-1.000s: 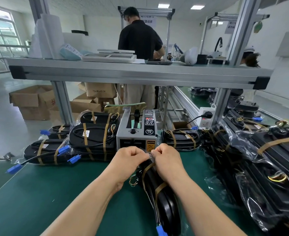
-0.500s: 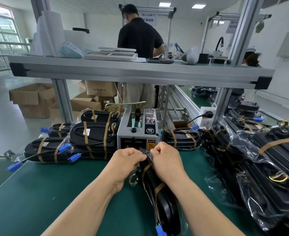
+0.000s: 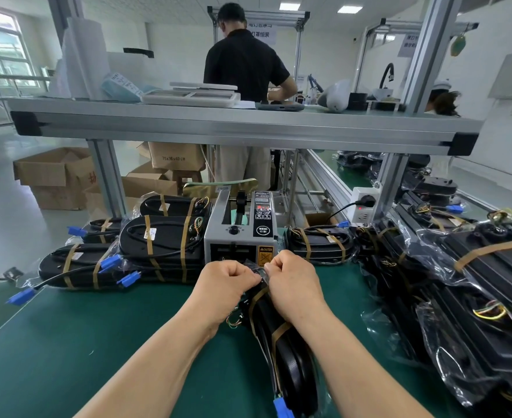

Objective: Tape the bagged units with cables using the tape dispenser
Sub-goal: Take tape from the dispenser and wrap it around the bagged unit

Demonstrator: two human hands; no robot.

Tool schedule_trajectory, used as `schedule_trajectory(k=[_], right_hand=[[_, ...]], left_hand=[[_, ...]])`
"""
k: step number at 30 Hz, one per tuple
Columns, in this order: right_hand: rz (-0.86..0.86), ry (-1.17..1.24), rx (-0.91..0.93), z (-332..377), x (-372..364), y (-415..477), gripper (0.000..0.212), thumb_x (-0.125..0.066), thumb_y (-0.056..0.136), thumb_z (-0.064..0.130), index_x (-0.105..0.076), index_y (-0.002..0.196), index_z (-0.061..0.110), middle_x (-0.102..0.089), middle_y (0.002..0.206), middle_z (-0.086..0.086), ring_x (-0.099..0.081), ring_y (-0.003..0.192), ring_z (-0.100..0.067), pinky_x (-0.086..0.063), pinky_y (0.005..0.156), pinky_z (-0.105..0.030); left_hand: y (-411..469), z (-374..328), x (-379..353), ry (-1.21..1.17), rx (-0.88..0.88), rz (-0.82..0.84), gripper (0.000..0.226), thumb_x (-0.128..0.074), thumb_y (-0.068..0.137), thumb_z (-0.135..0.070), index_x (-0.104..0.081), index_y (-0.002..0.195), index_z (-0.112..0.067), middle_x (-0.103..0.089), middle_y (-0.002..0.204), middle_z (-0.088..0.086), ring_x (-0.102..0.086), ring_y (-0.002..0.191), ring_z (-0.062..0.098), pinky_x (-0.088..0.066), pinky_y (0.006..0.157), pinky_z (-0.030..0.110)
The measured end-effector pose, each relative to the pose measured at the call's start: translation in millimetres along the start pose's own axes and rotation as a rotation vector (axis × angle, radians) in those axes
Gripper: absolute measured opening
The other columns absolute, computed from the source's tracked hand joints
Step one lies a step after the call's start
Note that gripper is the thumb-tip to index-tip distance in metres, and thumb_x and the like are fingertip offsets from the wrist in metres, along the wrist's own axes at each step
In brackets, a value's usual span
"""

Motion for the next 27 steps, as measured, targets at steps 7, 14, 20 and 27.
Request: schedule_trajectory(k=[7, 14, 20, 27], right_hand=[[-0.006, 0.002, -0.007, -1, 0, 0, 0.025, -0.051, 0.100, 0.030, -0.049, 0.075, 0.026, -0.060, 0.091, 0.003, -0.056, 0.086, -0.020, -0.041, 0.073, -0.033], [-0.006, -0.017, 0.001, -2, 0, 1, 0.023, -0.051, 0.100, 0.030, -0.050, 0.077, 0.027, -0.060, 0.090, 0.004, -0.055, 0.085, -0.019, -0.042, 0.072, -0.033], [-0.011, -0.028, 0.011, -1, 0, 1, 0.025, -0.052, 0.100, 0.031, -0.050, 0.076, 0.026, -0.059, 0.087, 0.005, -0.056, 0.084, -0.020, -0.042, 0.071, -0.034], [-0.017, -0.043, 0.030, -2, 0, 2, 0.027, -0.052, 0.101, 0.030, -0.049, 0.074, 0.027, -0.057, 0.083, 0.007, -0.052, 0.076, -0.013, -0.041, 0.069, -0.032]], left_hand=[[0, 3, -1, 0.038, -0.002, -0.089, 0.020, -0.074, 0.081, -0.016, -0.065, 0.072, 0.000, -0.053, 0.059, -0.001, -0.044, 0.057, 0.012, -0.038, 0.057, 0.026], [-1, 3, 1, 0.075, -0.007, -0.082, 0.018, -0.075, 0.081, -0.020, -0.068, 0.069, -0.008, -0.056, 0.057, -0.004, -0.047, 0.058, 0.012, -0.042, 0.060, 0.030], [1, -2, 4, 0.103, 0.015, -0.109, 0.020, -0.083, 0.074, -0.022, -0.065, 0.081, -0.015, -0.059, 0.060, -0.008, -0.050, 0.056, 0.010, -0.044, 0.054, 0.021], [2, 9, -4, -0.140, 0.178, -0.073, 0.015, -0.080, 0.080, -0.018, -0.068, 0.077, -0.009, -0.053, 0.045, -0.008, -0.042, 0.035, 0.003, -0.033, 0.035, 0.015]])
Point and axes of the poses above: each hand's wrist, its own y-axis towards the middle knuckle, its own x-axis out of the back of the hand, z = x × y, the point moved 5 cm from there along y, towards the middle knuckle
